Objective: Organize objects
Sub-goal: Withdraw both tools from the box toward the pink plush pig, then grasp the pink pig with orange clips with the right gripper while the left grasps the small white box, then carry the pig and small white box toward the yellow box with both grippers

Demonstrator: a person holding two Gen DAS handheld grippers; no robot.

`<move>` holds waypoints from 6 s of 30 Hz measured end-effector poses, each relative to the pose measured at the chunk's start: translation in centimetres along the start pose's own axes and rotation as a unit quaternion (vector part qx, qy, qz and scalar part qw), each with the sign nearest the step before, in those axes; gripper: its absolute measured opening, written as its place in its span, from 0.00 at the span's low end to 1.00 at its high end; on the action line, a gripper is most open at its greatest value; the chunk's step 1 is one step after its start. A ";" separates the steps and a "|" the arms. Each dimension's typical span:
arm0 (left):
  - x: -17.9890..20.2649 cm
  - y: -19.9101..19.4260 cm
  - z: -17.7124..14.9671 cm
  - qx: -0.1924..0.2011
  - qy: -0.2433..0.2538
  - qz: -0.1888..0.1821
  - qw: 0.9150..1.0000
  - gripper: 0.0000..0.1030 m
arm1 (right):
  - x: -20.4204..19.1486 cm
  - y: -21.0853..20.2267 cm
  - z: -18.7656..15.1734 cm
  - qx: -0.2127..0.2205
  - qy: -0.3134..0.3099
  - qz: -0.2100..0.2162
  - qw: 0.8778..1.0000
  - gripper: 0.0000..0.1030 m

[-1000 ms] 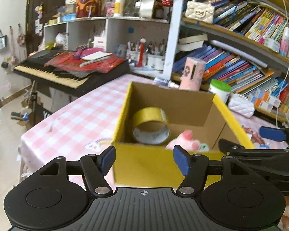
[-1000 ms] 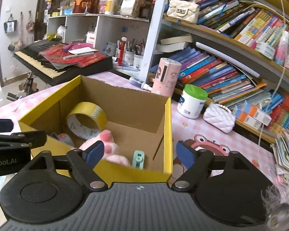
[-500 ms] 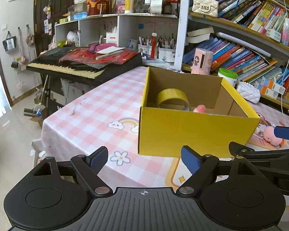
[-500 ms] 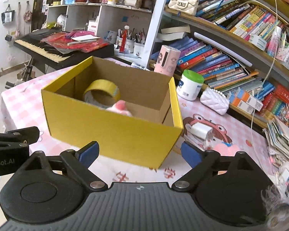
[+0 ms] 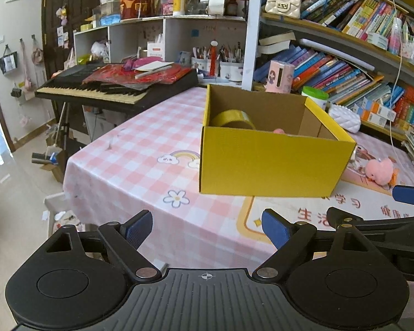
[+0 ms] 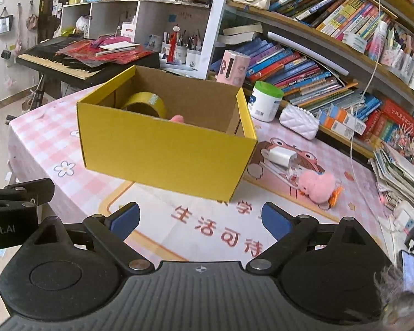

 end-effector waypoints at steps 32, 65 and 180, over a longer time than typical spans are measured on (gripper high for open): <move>6.7 -1.1 -4.1 -0.041 0.078 -0.092 0.992 0.86 | 6.0 -4.2 -7.4 -0.050 0.088 -0.082 0.991 0.96; 20.1 4.4 -0.3 -0.050 0.093 -0.094 0.990 0.86 | 21.3 1.7 -6.2 -0.059 0.124 -0.094 0.986 0.96; 20.9 7.3 3.0 -0.028 0.034 -0.076 0.996 0.51 | 19.5 4.9 -1.9 -0.023 0.079 0.065 0.995 0.52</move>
Point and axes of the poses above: each gripper's, at about its wrist camera, not at the fingertips, and y roughly the way its jaws point, x to its right, z to its top, the point moved 9 cm from there along y, roughly the way its jaws point
